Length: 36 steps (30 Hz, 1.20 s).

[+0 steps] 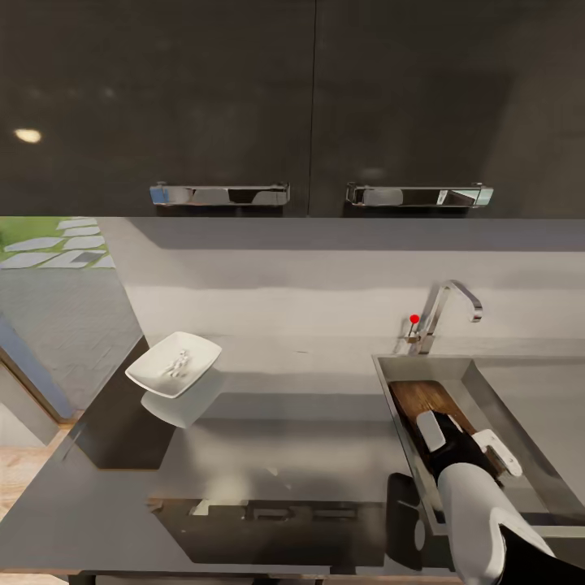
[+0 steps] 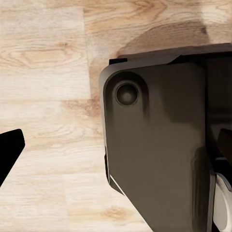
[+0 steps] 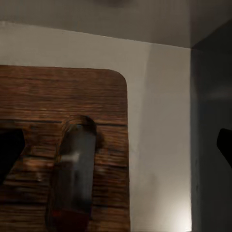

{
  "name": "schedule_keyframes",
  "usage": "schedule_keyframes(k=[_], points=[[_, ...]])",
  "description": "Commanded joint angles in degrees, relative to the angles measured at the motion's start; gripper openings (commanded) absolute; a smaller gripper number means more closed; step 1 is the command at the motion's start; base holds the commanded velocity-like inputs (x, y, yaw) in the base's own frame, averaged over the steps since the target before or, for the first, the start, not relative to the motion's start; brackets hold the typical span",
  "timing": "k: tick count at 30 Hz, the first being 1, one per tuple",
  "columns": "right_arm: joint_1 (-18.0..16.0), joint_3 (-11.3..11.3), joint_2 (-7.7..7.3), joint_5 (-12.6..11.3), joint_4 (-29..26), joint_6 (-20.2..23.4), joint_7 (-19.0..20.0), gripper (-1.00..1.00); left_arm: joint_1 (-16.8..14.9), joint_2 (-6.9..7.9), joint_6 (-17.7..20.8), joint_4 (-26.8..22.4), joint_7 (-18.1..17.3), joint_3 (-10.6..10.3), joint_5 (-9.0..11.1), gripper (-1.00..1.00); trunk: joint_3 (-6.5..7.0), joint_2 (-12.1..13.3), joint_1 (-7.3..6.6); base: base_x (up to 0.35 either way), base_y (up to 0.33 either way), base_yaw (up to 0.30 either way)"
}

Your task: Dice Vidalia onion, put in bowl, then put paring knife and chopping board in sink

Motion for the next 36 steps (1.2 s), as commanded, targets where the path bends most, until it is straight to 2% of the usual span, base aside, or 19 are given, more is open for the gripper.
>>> schedule_keyframes(k=[1,7,14,17,18,21,22,24,27,28,32,33,34,36], points=[[-0.05,-0.14,0.04,-0.26,-1.05,0.28,0.0,1.0,-0.09,-0.03,-0.38,0.22,0.05,-0.49,0.44,1.0,-0.12,-0.12,0.03,0.0,0.0,0.0],[-0.05,-0.08,0.06,-0.22,-7.97,7.78,0.08,1.0,-0.09,-0.03,-0.38,0.22,0.05,-0.49,0.44,1.0,-0.12,-0.12,0.03,0.0,0.0,0.0],[-0.05,0.02,0.32,-0.28,-15.08,20.09,0.96,1.0,-0.1,-0.03,-0.38,0.22,0.05,-0.49,0.44,1.0,-0.12,-0.12,0.03,0.0,0.0,0.0],[-0.05,0.08,0.4,-0.31,-17.42,26.7,4.42,1.0,-0.09,-0.03,-0.38,0.22,0.05,-0.49,0.44,1.0,-0.12,-0.12,0.03,0.0,0.0,0.0],[-0.05,0.03,0.29,-0.28,-17.98,29.75,7.49,1.0,-0.11,-0.03,-0.38,0.22,0.05,-0.49,0.44,1.0,-0.12,-0.12,0.03,0.0,0.0,0.0],[-0.05,-0.05,-0.16,0.21,-18.48,33.39,14.89,1.0,-0.1,-0.03,-0.38,0.22,0.05,-0.49,0.44,1.0,-0.12,-0.12,0.03,0.0,0.0,0.0],[-0.05,-0.06,-0.31,0.51,-18.51,33.68,16.11,1.0,-0.1,-0.03,-0.38,0.22,0.05,-0.49,0.44,1.0,-0.12,-0.12,0.03,0.0,0.0,0.0],[-0.05,0.0,-1.25,3.1,-18.6,34.36,20.86,1.0,-0.1,-0.03,-0.38,0.22,0.05,-0.48,0.44,1.0,-0.12,-0.12,0.03,0.0,0.0,0.0],[-0.05,0.14,-2.6,12.11,-18.6,34.93,31.7,1.0,-0.1,-0.03,-0.38,0.22,0.05,-0.47,0.44,1.0,-0.12,-0.12,0.03,0.0,0.0,0.0],[-0.05,0.15,-2.72,13.67,-18.61,35.12,33.67,1.0,-0.1,-0.03,-0.38,0.22,0.05,-0.47,0.44,1.0,-0.12,-0.12,0.03,0.0,0.0,0.0],[-0.05,0.18,-4.08,25.88,-18.65,38.78,52.48,1.0,-0.09,-0.03,-0.38,0.22,0.05,-0.49,0.44,1.0,-0.12,-0.12,0.03,0.0,0.0,0.0],[-0.05,0.18,-4.58,28.41,-18.67,39.35,57.96,1.0,-0.09,-0.03,-0.38,0.22,0.05,-0.49,0.44,1.0,-0.12,-0.12,0.03,0.0,0.0,0.0],[-0.05,0.18,-4.83,29.59,-18.68,39.56,60.76,1.0,-0.11,-0.03,-0.38,0.22,0.05,-0.49,0.44,1.0,-0.12,-0.12,0.03,0.0,0.0,0.0],[-0.05,0.18,-5.82,34.03,-18.72,40.04,71.89,1.0,-0.1,-0.03,-0.38,0.22,0.05,-0.49,0.44,1.0,-0.12,-0.12,0.03,0.0,0.0,0.0]])
